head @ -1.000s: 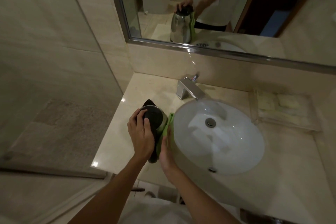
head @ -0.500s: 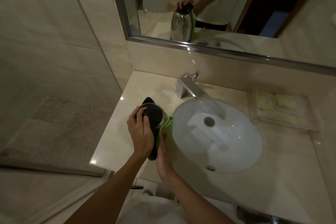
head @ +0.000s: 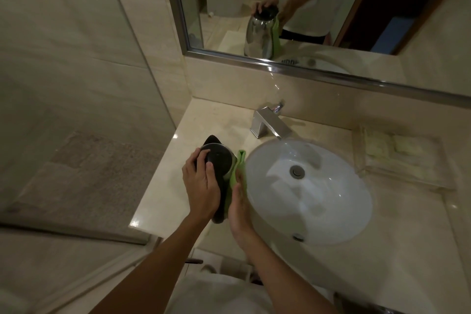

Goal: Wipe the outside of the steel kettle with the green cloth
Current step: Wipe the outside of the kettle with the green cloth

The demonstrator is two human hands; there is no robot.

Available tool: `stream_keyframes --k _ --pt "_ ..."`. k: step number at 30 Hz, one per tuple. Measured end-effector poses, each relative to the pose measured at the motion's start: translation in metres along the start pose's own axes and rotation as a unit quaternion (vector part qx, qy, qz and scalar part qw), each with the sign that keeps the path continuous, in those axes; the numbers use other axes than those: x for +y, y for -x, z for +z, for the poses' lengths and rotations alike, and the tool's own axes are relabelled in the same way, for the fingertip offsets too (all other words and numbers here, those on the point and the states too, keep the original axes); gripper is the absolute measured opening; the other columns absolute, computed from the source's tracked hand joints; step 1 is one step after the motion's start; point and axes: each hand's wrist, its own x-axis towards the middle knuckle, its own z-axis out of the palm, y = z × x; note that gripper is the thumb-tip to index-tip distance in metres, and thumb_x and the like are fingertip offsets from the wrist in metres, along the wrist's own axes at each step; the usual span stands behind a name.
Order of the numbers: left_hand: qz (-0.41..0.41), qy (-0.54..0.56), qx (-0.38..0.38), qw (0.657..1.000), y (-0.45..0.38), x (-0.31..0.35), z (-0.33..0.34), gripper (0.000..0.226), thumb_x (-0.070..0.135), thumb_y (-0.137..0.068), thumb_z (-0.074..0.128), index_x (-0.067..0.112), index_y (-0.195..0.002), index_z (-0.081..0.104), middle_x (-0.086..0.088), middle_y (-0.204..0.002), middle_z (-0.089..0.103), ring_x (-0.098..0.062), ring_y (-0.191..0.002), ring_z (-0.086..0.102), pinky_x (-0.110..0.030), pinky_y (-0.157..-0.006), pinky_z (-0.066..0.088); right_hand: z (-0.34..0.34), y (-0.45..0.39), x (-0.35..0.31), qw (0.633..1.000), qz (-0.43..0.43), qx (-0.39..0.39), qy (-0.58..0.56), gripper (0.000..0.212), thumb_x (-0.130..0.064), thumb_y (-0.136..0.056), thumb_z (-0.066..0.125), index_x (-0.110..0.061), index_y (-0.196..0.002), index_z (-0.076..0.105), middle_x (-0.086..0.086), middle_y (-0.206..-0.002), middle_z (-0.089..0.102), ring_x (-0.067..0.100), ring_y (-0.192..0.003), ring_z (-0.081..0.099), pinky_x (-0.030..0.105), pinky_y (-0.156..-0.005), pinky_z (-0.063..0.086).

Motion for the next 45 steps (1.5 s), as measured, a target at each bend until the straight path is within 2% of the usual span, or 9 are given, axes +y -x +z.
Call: stream_keyframes --k 7,12,16,21,27,32,37,42,45 --pt "0.004 -0.035 -0.014 0.999 0.0 0.002 -0.001 0.044 0.036 -0.092 0.035 0.023 -0.133 0.045 0.0 -0.143 0.039 -0.015 -0.129 0.032 -0.042 -0.111 0.032 0.0 -0.003 0.002 0.989 0.117 0.024 -0.091 0.059 -0.055 -0.102 0.025 -0.023 -0.147 0.044 0.008 -0.14 0.058 0.022 -0.125 0.057 0.043 -0.109 0.046" --pt "0.005 -0.052 -0.023 0.998 -0.001 0.004 -0.003 0.053 0.042 -0.084 0.04 0.021 -0.132 0.044 -0.002 -0.142 0.038 -0.018 -0.129 0.032 -0.043 -0.111 0.033 0.004 -0.005 -0.021 0.998 0.018 -0.018 -0.059 0.051 -0.044 -0.106 0.02 -0.026 -0.153 0.03 0.001 -0.146 0.046 0.011 -0.125 0.052 0.02 -0.097 0.051" --pt "0.006 -0.078 -0.035 0.996 -0.001 0.007 -0.005 0.063 0.047 -0.075 0.048 0.021 -0.133 0.043 -0.003 -0.142 0.038 -0.02 -0.129 0.033 -0.038 -0.108 0.032 0.011 -0.024 -0.017 0.999 -0.041 -0.02 0.005 0.066 -0.07 -0.094 0.018 -0.046 -0.155 0.013 -0.009 -0.166 0.013 0.014 -0.151 0.02 0.046 -0.122 0.025" --pt "0.001 -0.073 -0.049 0.996 -0.002 0.007 -0.007 0.064 0.044 -0.074 0.06 0.023 -0.132 0.042 0.0 -0.143 0.035 -0.019 -0.129 0.031 -0.039 -0.108 0.034 -0.008 -0.049 0.029 0.99 0.114 0.019 -0.082 0.08 -0.094 -0.072 0.031 -0.048 -0.134 0.053 0.001 -0.133 0.065 0.022 -0.119 0.064 0.053 -0.098 0.054" --pt "0.033 -0.048 -0.113 0.992 -0.012 -0.001 -0.024 0.072 0.046 -0.068 0.076 0.03 -0.13 0.044 0.006 -0.141 0.037 -0.011 -0.127 0.032 -0.033 -0.104 0.035 -0.002 -0.014 -0.003 0.986 0.138 0.04 -0.089 0.05 -0.058 -0.101 0.025 -0.026 -0.129 0.052 -0.001 -0.104 0.064 0.014 -0.097 0.061 0.038 -0.093 0.05" --pt "0.043 -0.045 -0.14 0.988 -0.019 -0.003 -0.032 0.069 0.047 -0.067 0.077 0.03 -0.127 0.045 0.01 -0.133 0.039 -0.007 -0.12 0.034 -0.03 -0.099 0.035 -0.001 -0.018 -0.016 0.999 -0.004 -0.005 -0.035 0.058 -0.058 -0.101 0.019 -0.037 -0.155 0.023 0.003 -0.151 0.042 0.016 -0.131 0.048 0.035 -0.1 0.048" --pt "0.026 -0.074 -0.069 0.995 -0.018 0.011 -0.019 0.049 0.044 -0.078 0.07 0.021 -0.117 0.05 0.007 -0.118 0.045 -0.008 -0.109 0.04 -0.026 -0.088 0.041 -0.013 -0.031 -0.015 0.998 -0.034 -0.032 0.044 0.053 -0.051 -0.104 0.012 -0.04 -0.156 0.018 -0.011 -0.154 0.031 0.009 -0.14 0.031 0.043 -0.116 0.032" --pt "0.022 -0.161 -0.004 0.987 -0.015 0.022 -0.006 0.049 0.053 -0.078 0.063 0.017 -0.109 0.05 0.001 -0.11 0.051 -0.011 -0.099 0.042 -0.033 -0.081 0.05 -0.019 -0.04 0.015 0.995 0.103 0.012 -0.006 0.072 -0.087 -0.082 0.018 -0.041 -0.109 0.066 -0.001 -0.105 0.076 0.015 -0.089 0.075 0.033 -0.071 0.06" --pt "0.078 -0.194 -0.026 0.978 -0.019 0.011 -0.013 0.055 0.055 -0.074 0.066 0.016 -0.112 0.051 -0.002 -0.112 0.054 -0.016 -0.102 0.048 -0.034 -0.083 0.051 -0.017 -0.031 0.01 0.995 0.096 0.004 -0.008 0.073 -0.084 -0.084 0.018 -0.042 -0.132 0.054 0.0 -0.131 0.065 0.015 -0.115 0.064 0.042 -0.098 0.054"
